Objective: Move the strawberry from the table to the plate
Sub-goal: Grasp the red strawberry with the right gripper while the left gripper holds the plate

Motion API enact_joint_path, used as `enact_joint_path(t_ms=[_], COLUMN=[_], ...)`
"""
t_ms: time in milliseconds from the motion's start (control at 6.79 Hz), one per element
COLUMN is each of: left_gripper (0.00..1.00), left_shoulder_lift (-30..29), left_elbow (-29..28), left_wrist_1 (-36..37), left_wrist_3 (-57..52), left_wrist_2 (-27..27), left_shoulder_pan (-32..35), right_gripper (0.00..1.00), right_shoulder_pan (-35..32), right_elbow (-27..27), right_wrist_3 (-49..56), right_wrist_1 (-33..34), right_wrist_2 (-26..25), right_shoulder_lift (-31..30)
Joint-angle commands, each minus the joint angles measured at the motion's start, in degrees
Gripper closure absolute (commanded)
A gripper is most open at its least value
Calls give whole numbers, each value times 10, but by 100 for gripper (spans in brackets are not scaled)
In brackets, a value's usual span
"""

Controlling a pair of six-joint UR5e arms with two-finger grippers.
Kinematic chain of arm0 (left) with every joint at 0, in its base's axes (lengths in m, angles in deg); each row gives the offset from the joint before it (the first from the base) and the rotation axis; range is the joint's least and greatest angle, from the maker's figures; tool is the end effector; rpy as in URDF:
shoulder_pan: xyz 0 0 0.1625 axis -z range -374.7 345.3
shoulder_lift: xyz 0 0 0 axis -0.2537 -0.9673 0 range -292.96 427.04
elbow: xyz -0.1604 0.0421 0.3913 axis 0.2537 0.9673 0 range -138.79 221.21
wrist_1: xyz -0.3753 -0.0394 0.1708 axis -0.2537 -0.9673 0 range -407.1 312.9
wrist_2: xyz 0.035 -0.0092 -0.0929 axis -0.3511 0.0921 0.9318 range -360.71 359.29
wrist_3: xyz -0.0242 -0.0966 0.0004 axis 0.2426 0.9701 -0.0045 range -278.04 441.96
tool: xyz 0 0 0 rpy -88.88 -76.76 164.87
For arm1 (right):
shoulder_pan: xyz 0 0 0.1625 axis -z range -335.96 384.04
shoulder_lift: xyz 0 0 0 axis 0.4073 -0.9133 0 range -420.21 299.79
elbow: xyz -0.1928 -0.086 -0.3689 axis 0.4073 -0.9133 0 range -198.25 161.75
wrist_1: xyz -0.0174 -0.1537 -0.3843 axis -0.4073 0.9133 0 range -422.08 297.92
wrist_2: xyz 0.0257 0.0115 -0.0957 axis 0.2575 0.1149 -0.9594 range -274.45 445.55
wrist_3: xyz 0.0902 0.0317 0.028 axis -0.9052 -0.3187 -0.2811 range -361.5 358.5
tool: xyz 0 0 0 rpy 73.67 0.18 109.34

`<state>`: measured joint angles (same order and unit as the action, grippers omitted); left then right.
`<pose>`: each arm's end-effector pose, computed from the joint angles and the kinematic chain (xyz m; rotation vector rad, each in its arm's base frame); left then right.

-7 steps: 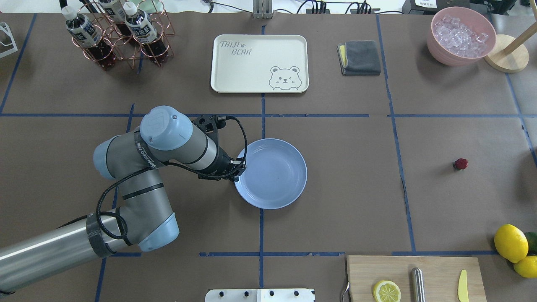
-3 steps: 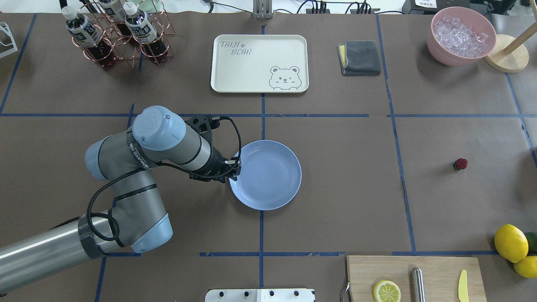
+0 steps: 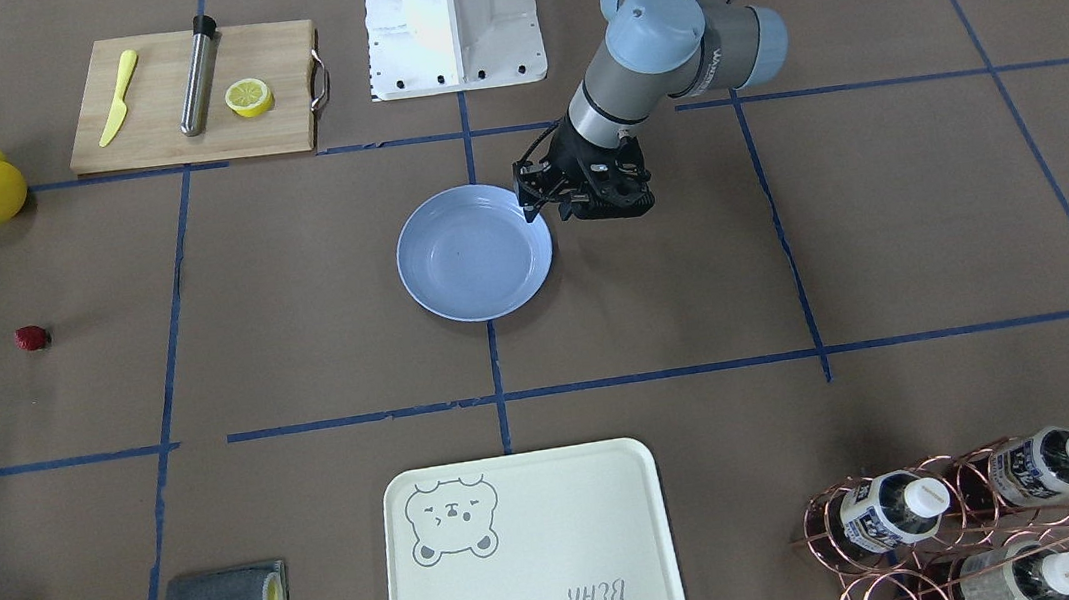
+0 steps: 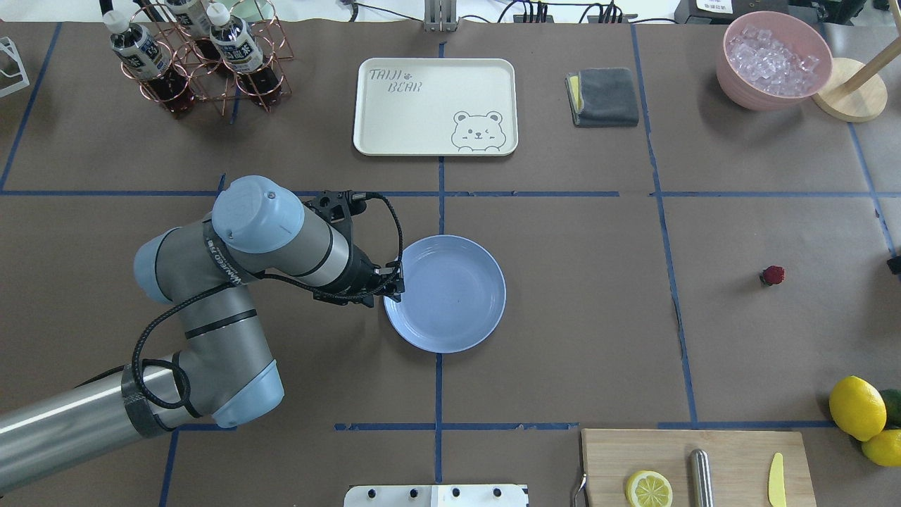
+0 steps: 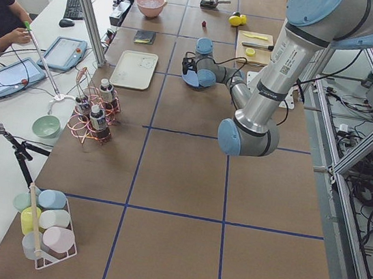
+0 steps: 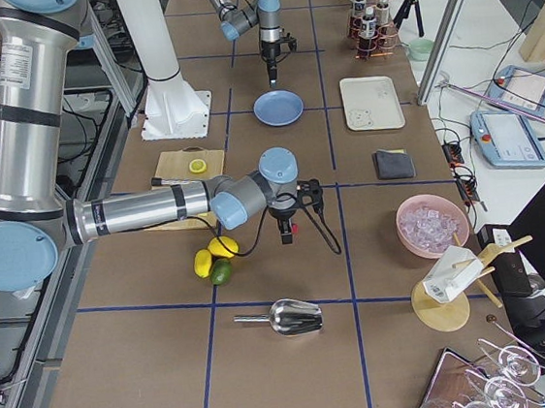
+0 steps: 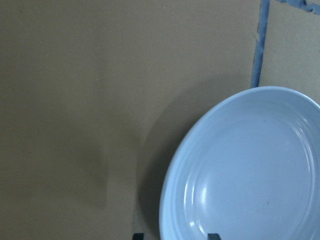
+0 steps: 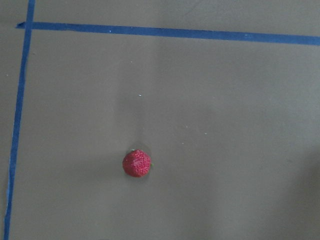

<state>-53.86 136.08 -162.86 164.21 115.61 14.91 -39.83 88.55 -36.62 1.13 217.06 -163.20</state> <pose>0.5319 -0.4049 0.2529 -0.0546 1.1282 -0.0937 -0.1245 -0.4064 0.5640 0.0787 -0.8669 -0.0467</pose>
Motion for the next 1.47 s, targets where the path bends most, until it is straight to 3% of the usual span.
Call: enact_joint_path(t_ms=[0,147,736,1178,1326], left_gripper=[45,44,43,43,42], left_shoulder_lift=[2,1,2,2,2], left_elbow=[1,1,1,1,1], left_wrist_1=[0,0,0,0,-1], left_wrist_3=[0,0,1,1,1], left_wrist_2=[0,0,0,0,0], left_shoulder_pan=[0,0,-1,-1,-1], right_gripper=[0,0,3,32,32], right_shoulder_pan=[142,166,175,173,173], right_elbow=[-4,-11,-81,-81,-81], right_wrist_3=[-170,-200,-197,-196,-196], right_wrist_1=[-92,-93,-94,-94,-94], right_wrist_2=[-147,-173,-175,-176,-189], right_shoulder_lift=[0,6,49,47,47])
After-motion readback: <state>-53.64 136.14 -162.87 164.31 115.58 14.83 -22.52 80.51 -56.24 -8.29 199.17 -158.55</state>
